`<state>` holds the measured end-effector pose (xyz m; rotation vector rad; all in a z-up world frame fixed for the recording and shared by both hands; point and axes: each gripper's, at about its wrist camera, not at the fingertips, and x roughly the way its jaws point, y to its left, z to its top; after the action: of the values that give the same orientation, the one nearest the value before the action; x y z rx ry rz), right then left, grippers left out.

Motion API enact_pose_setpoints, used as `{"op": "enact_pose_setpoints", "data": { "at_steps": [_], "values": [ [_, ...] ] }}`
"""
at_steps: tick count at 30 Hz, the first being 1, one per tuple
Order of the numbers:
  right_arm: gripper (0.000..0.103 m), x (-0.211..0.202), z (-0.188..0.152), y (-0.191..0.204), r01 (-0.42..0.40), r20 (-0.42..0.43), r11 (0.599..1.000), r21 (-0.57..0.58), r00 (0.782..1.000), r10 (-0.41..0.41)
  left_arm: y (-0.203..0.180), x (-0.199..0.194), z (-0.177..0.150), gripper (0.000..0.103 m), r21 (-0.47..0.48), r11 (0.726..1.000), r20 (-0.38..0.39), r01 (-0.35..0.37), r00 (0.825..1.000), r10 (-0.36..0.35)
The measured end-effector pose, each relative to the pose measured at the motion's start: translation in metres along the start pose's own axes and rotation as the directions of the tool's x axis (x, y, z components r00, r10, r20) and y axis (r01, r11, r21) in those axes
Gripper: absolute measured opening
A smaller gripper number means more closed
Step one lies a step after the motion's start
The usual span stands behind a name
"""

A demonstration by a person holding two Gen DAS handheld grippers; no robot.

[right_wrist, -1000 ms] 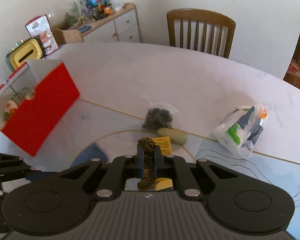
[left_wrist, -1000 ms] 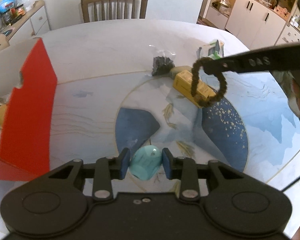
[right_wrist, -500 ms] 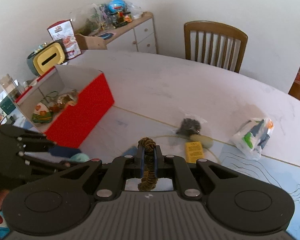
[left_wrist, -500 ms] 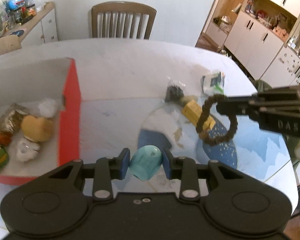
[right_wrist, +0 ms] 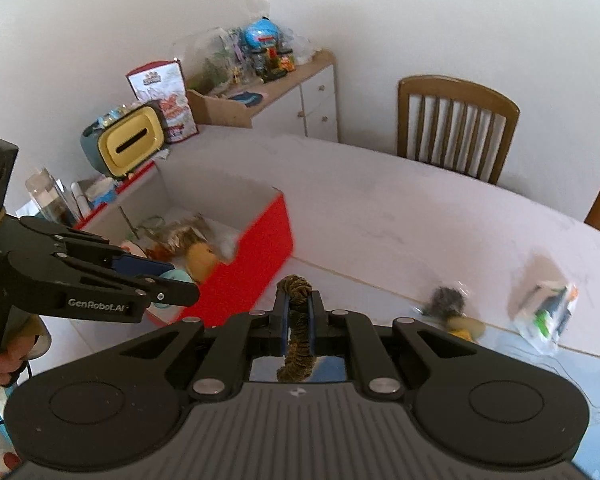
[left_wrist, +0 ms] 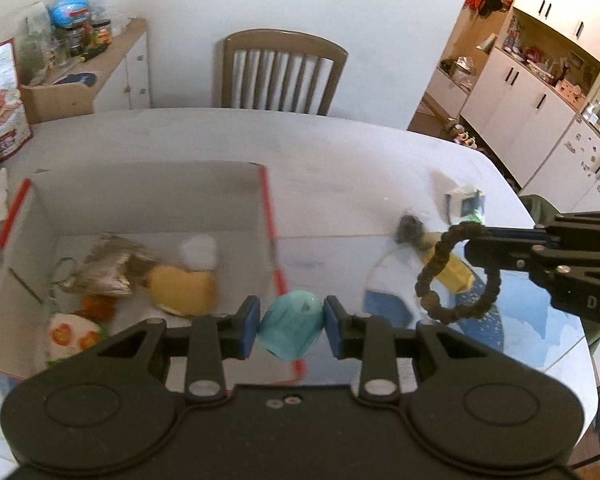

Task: Organize objects
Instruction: 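Carry the teal toy with the left gripper while the right gripper carries the braided rope over the box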

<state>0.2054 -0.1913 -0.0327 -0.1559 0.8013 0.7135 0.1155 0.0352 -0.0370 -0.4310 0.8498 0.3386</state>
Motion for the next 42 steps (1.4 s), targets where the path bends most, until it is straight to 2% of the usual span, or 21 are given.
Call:
{"op": "enact_pose_setpoints", "data": {
  "at_steps": [13,22,35,42],
  "values": [
    [0.009,0.034,0.035,0.084,-0.022,0.027,0.999,-0.037,0.999,0.023,0.081,-0.006,0.022,0.033,-0.022,0.998,0.009,-0.054,0.999,0.054],
    [0.009,0.077,0.044,0.123,-0.027,-0.004,0.999,-0.044,1.000,0.027,0.123,0.015,0.021,0.033,-0.039,0.997,-0.053,-0.069,0.996,0.067],
    [0.009,0.149,0.025,0.139,-0.011,-0.154,0.996,-0.092,0.988,-0.003,0.127,0.061,0.009,0.033,0.044,0.997,-0.162,-0.055,0.985,0.062],
    [0.009,0.171,0.014,0.138,-0.007,-0.213,0.993,-0.119,0.977,-0.019,0.118,0.080,-0.001,0.033,0.104,0.993,-0.207,-0.051,0.976,0.072]
  ]
}}
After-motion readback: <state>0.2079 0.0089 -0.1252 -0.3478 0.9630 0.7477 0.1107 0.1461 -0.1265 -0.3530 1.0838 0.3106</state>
